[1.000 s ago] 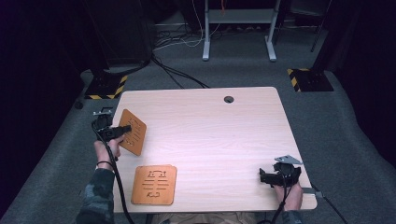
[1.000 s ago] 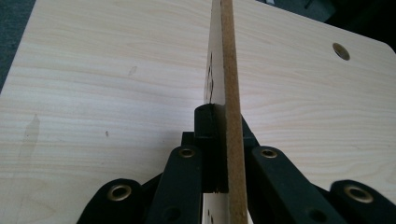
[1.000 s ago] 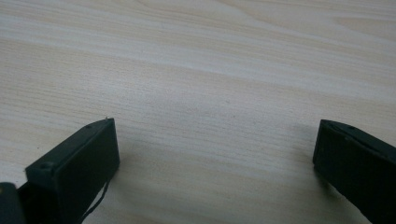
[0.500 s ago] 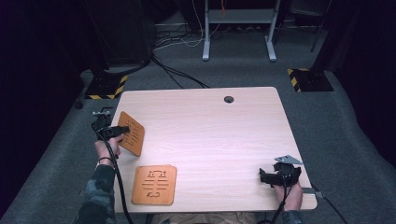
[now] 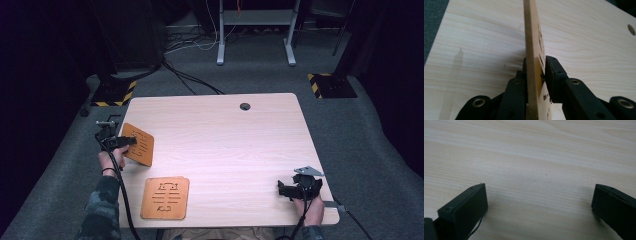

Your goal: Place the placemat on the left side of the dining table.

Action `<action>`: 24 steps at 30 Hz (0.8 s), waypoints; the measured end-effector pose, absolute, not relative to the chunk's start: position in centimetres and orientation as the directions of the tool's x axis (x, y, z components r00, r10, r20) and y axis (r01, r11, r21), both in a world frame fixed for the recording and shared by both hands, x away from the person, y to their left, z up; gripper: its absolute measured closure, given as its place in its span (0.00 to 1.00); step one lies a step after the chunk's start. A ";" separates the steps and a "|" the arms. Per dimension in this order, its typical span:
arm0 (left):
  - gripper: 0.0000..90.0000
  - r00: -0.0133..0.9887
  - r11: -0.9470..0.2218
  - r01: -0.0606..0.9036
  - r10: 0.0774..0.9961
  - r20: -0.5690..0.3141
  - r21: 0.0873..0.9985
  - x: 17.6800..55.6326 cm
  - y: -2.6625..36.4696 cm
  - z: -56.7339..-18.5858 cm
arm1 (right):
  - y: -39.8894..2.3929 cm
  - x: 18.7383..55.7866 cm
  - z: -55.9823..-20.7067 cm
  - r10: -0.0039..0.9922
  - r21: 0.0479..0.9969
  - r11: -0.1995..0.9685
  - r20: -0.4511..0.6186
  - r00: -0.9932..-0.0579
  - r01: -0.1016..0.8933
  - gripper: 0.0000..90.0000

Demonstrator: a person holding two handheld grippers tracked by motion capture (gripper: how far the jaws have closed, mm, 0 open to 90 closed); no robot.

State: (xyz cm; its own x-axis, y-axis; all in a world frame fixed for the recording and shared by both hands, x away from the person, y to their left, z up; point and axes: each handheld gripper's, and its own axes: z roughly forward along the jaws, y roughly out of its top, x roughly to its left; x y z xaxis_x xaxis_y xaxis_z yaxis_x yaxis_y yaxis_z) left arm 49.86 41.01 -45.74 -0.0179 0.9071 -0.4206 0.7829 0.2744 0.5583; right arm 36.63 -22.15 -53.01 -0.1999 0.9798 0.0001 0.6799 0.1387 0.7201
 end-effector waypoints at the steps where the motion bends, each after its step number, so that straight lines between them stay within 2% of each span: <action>1: 0.85 -0.009 0.262 0.785 0.911 -0.412 0.561 49.9 41.1 -45.8 | -22.2 36.6 -53.0 0.980 0.720 0.138 0.000 -0.200 0.680 0.00; 7: 0.81 0.032 0.178 0.819 0.935 -0.353 0.546 50.3 41.1 -45.4 | -22.1 36.6 -53.0 0.980 0.720 0.139 0.000 -0.200 0.680 0.00; 8: 0.81 0.011 0.201 0.812 0.933 -0.359 0.547 50.4 40.8 -45.4 | -22.1 36.6 -53.0 0.980 0.720 0.139 0.000 -0.200 0.680 0.00; 11: 0.78 0.031 0.161 0.823 0.945 -0.326 0.545 50.5 40.8 -45.3 | -22.1 36.6 -53.0 0.980 0.720 0.139 0.000 -0.200 0.680 0.00; 24: 0.62 0.068 0.092 0.860 0.954 -0.292 0.501 51.0 41.6 -45.9 | -22.1 36.6 -53.0 0.980 0.720 0.139 0.000 -0.200 0.680 0.00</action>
